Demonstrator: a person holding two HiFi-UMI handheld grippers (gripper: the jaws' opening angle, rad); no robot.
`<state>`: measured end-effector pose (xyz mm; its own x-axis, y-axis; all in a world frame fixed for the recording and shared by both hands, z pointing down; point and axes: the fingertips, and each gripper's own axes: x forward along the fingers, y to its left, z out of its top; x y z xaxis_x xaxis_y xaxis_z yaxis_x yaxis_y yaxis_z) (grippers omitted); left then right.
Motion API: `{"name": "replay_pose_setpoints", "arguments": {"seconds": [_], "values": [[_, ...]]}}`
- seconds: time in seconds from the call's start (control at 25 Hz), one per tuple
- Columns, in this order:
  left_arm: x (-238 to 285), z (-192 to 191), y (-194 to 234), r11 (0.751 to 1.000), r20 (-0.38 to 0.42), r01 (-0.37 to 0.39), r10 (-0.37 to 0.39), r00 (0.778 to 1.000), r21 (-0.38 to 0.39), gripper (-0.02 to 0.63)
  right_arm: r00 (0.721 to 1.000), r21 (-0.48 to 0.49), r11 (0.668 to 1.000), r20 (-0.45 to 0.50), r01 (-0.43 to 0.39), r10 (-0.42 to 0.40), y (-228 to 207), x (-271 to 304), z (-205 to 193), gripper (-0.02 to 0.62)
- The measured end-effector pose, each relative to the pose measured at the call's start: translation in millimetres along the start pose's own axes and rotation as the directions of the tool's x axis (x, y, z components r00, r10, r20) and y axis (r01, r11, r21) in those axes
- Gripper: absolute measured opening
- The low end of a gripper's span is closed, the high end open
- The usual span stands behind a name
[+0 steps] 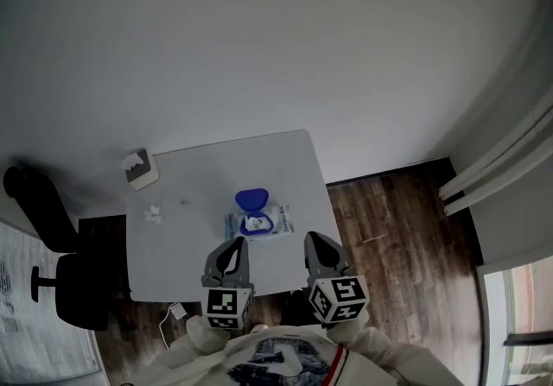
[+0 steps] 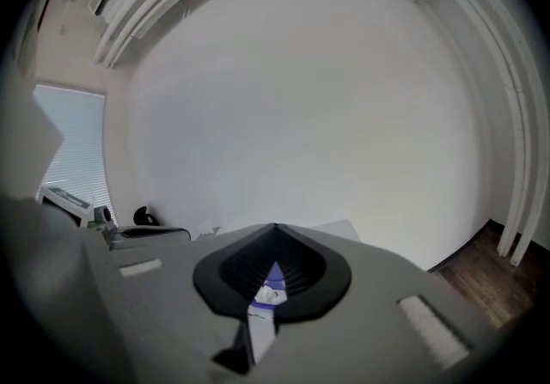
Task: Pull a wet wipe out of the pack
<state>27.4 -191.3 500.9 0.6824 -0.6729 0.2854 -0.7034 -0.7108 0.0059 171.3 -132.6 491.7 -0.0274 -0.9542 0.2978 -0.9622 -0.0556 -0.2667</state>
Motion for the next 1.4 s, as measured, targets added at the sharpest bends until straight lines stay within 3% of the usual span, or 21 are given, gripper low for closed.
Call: {"name": "replay_pose_setpoints", "arguments": {"seconds": [0.4, 0.88, 1.16, 1.4], "values": [[32.3, 6.8, 5.9, 0.994, -0.044, -0.113, 0.113, 0.993, -0.003, 0.005, 0.993, 0.029, 0.993, -0.034, -0.113, 0.114, -30.7, 44.9, 14.1, 0.005], [50.4, 20.3, 16.1, 0.966, -0.050, -0.260, 0.260, 0.964, 0.010, 0.005, 0.964, 0.022, 0.967, -0.075, -0.252, 0.253, -48.5, 88.8, 28.3, 0.005], [44.5, 9.6, 27.3, 0.953, -0.086, -0.303, 0.303, 0.949, 0.008, 0.005, 0.946, 0.031, 0.953, -0.118, -0.301, 0.303, -36.8, 101.0, 16.5, 0.006], [48.9, 0.3, 36.0, 0.957, -0.102, -0.290, 0.288, 0.952, -0.006, 0.005, 0.946, 0.020, 0.956, -0.137, -0.292, 0.292, -32.0, 110.0, 12.1, 0.006]]}}
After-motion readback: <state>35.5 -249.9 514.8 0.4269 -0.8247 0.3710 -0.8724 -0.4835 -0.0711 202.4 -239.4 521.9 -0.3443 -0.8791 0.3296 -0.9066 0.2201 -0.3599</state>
